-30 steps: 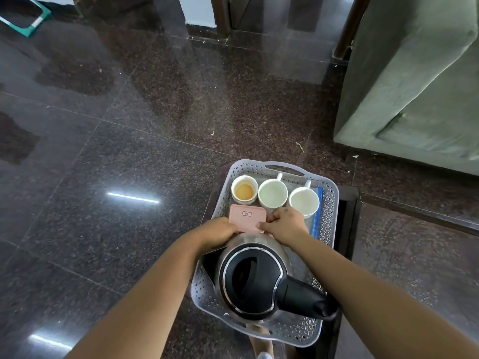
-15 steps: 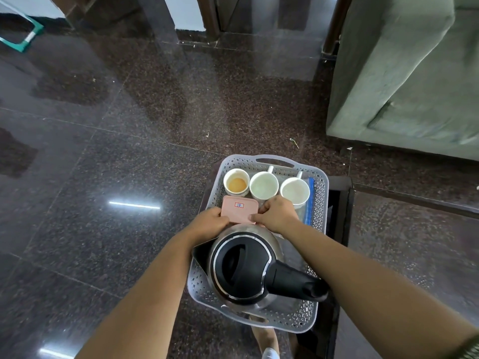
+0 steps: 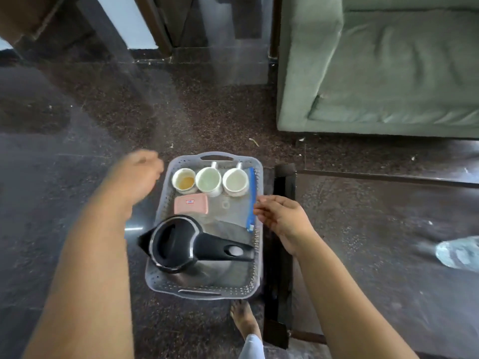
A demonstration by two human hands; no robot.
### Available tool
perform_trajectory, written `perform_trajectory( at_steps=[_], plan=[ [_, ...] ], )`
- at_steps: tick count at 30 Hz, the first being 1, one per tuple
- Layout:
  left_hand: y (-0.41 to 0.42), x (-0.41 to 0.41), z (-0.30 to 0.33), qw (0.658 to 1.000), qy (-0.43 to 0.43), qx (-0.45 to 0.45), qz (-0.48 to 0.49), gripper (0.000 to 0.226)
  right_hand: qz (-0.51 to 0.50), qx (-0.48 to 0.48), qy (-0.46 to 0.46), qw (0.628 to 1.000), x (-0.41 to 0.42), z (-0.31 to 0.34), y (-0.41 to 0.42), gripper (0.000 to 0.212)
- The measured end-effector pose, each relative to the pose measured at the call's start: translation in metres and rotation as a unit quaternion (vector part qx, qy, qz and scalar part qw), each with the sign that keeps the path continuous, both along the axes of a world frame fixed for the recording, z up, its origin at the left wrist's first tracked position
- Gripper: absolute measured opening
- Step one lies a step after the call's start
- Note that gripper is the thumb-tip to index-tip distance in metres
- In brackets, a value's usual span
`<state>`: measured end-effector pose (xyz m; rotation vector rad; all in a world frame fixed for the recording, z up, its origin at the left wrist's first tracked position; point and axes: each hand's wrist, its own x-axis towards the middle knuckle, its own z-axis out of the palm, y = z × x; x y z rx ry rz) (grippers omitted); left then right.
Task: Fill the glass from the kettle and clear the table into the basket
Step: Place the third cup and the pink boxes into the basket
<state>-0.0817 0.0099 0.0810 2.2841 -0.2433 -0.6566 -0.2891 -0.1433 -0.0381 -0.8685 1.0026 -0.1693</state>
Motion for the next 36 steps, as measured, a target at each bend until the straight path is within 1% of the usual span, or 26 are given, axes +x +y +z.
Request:
perform_trajectory(
  at_steps=[1,2,3,4,6,8,9,11,14,17,18,20,22,23,24,25,26,28,30,31,32,34,36],
  plan=[
    [-0.025,-0.019,0.014,0.999,-0.025,-0.022,-0.025,0.036,-0.038,0.018,-0.007,0.999,-0.017,0.006,-0.008,0.010],
    [-0.054,-0.045,0.023,0.996,-0.037,-0.049,-0.059,0.049,-0.068,0.019,-0.006,0.998,-0.034,0.012,-0.016,0.010],
    [-0.083,-0.076,0.029,0.992,-0.037,-0.071,-0.101,0.051,-0.084,0.004,0.003,0.996,-0.053,0.018,-0.025,0.011],
    [-0.112,-0.110,0.028,0.985,-0.030,-0.090,-0.144,0.045,-0.095,-0.016,0.011,0.995,-0.073,0.023,-0.034,0.011],
    [-0.158,-0.186,0.014,0.973,-0.006,-0.099,-0.208,0.030,-0.109,-0.058,0.025,0.992,-0.117,0.034,-0.054,0.011],
    [-0.188,-0.260,-0.016,0.963,0.004,-0.069,-0.262,0.037,-0.127,-0.096,0.043,0.986,-0.168,0.038,-0.079,0.009],
    [-0.198,-0.295,-0.033,0.960,0.002,-0.054,-0.276,0.039,-0.137,-0.113,0.055,0.983,-0.196,0.038,-0.092,0.008],
    [-0.213,-0.360,-0.060,0.957,0.009,-0.048,-0.286,0.036,-0.165,-0.132,0.083,0.974,-0.256,0.036,-0.116,0.009],
    [-0.242,-0.452,-0.087,0.955,0.054,-0.032,-0.291,0.032,-0.237,-0.134,0.123,0.954,-0.350,0.024,-0.151,0.009],
    [-0.280,-0.534,-0.111,0.943,0.104,-0.044,-0.313,0.018,-0.310,-0.140,0.171,0.925,-0.440,0.005,-0.182,0.017],
    [-0.293,-0.560,-0.120,0.939,0.117,-0.044,-0.322,0.017,-0.328,-0.138,0.188,0.916,-0.468,-0.003,-0.190,0.021],
    [-0.317,-0.608,-0.140,0.925,0.138,-0.036,-0.351,0.027,-0.350,-0.135,0.221,0.900,-0.520,-0.022,-0.206,0.029],
    [-0.337,-0.654,-0.163,0.910,0.164,-0.024,-0.380,0.037,-0.364,-0.142,0.263,0.882,-0.566,-0.042,-0.225,0.024],
    [-0.346,-0.676,-0.176,0.903,0.185,-0.010,-0.388,0.036,-0.361,-0.151,0.293,0.872,-0.587,-0.051,-0.234,0.016],
    [-0.354,-0.695,-0.187,0.896,0.212,0.004,-0.389,0.028,-0.349,-0.162,0.327,0.863,-0.605,-0.061,-0.244,0.009],
    [-0.362,-0.713,-0.197,0.891,0.237,0.017,-0.387,0.018,-0.335,-0.171,0.357,0.855,-0.622,-0.070,-0.254,0.011],
    [-0.371,-0.729,-0.206,0.888,0.261,0.024,-0.379,0.014,-0.318,-0.178,0.382,0.849,-0.638,-0.081,-0.263,0.019],
    [-0.389,-0.754,-0.222,0.885,0.286,0.041,-0.366,0.026,-0.268,-0.196,0.434,0.837,-0.663,-0.100,-0.282,0.037],
    [-0.407,-0.770,-0.235,0.883,0.282,0.065,-0.370,0.044,-0.211,-0.202,0.479,0.828,-0.679,-0.116,-0.298,0.054],
    [-0.413,-0.775,-0.242,0.880,0.281,0.079,-0.374,0.051,-0.182,-0.199,0.491,0.829,-0.685,-0.123,-0.303,0.059],
    [-0.418,-0.778,-0.248,0.876,0.286,0.093,-0.376,0.055,-0.149,-0.195,0.497,0.832,-0.688,-0.130,-0.308,0.061],
    [-0.422,-0.781,-0.257,0.862,0.310,0.114,-0.385,0.053,-0.105,-0.190,0.489,0.845,-0.691,-0.139,-0.311,0.060],
    [-0.423,-0.785,-0.261,0.852,0.330,0.107,-0.391,0.042,-0.125,-0.192,0.465,0.855,-0.689,-0.143,-0.306,0.053]
  ],
)
